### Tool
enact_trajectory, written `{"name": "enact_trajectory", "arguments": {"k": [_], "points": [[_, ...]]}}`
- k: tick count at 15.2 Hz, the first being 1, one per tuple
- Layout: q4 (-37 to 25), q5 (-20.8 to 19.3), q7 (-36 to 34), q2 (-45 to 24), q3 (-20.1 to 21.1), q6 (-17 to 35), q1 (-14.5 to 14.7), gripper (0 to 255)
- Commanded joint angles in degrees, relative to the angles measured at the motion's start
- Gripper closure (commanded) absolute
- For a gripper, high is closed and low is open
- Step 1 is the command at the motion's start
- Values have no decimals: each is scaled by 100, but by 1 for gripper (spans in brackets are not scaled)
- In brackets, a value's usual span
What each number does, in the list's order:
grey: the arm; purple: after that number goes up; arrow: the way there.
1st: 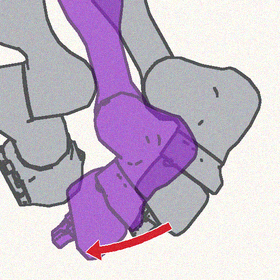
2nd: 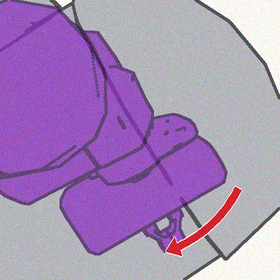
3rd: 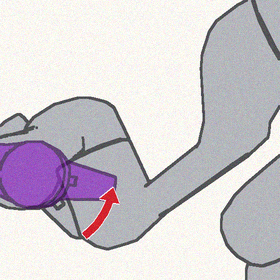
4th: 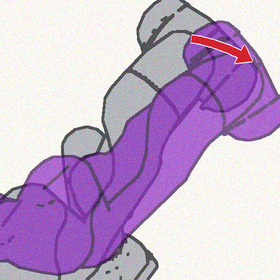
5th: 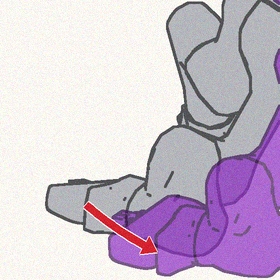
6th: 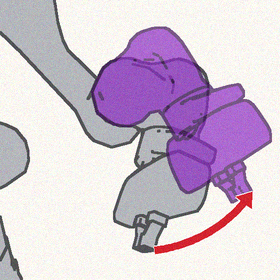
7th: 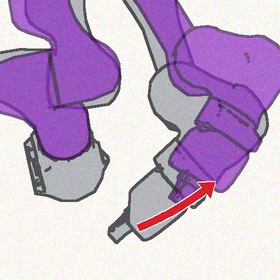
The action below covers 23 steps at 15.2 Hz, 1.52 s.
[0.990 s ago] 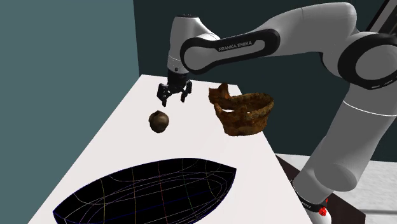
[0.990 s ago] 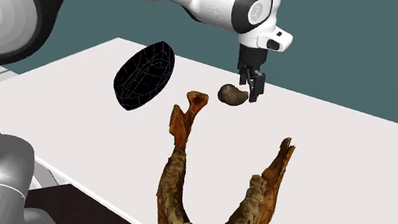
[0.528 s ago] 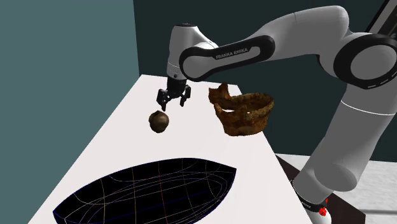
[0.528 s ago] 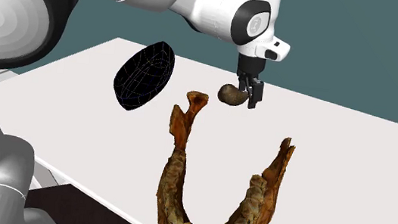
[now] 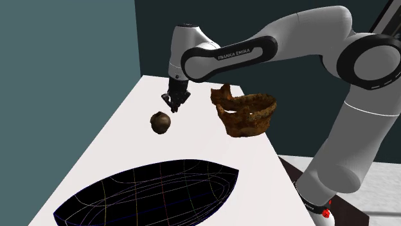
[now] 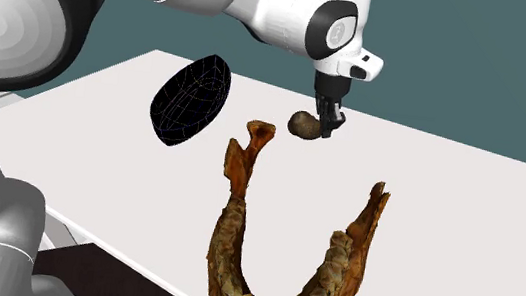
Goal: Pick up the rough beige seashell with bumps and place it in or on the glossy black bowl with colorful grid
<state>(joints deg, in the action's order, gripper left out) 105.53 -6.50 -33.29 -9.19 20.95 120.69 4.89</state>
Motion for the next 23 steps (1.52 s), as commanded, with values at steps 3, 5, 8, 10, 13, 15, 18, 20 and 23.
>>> {"name": "enact_trajectory", "arguments": {"k": [3, 5, 8, 10, 13, 15, 18, 20, 23], "points": [[0, 0, 0, 0, 0, 0, 0, 255], [0, 0, 0, 0, 0, 0, 0, 255], [0, 463, -950, 52, -25, -21, 5, 0], [80, 1358, -2865, 181, -90, 169, 28, 0], [182, 1590, -3465, 150, -102, 420, 59, 0], [238, 1567, -3481, 72, -95, 554, 80, 0], [312, 1528, -3506, -54, -87, 753, 113, 0], [325, 1521, -3511, -78, -86, 791, 120, 0], [325, 1521, -3511, -79, -86, 791, 120, 0]]}}
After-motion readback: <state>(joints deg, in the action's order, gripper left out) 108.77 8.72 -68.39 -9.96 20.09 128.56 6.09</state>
